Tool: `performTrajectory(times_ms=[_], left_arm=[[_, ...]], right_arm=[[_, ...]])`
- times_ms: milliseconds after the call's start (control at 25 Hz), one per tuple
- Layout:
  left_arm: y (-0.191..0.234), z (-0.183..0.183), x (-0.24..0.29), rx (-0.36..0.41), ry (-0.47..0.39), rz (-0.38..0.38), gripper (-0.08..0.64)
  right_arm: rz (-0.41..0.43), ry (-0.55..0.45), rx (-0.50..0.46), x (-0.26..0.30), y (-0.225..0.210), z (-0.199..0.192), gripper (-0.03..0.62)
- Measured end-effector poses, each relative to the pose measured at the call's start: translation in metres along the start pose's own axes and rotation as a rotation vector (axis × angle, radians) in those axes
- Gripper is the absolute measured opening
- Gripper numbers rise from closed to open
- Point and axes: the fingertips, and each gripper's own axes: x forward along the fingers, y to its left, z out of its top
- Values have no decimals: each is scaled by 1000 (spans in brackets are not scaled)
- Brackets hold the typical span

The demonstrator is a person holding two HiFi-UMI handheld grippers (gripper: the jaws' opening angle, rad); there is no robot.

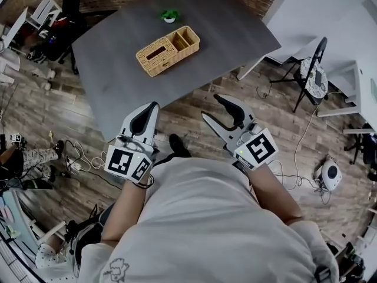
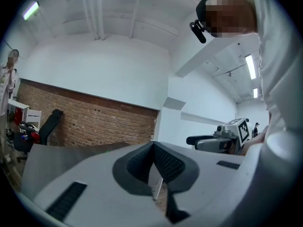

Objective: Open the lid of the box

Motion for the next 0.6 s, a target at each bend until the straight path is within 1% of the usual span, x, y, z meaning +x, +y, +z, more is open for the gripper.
performTrajectory(times_ms=[160, 360, 480, 600], left_arm=[[44, 12, 4, -15, -7, -3, 11], [89, 15, 4, -35, -7, -12, 11], [108, 13, 8, -32, -2, -6, 11], [116, 12, 11, -23, 8, -9, 11]], right_arm=[[3, 4, 13, 44, -7, 5, 210], [40, 34, 2, 96, 0, 3, 209], [55, 49, 10, 117, 0, -1, 210], [72, 54, 25, 132, -1, 1, 210]])
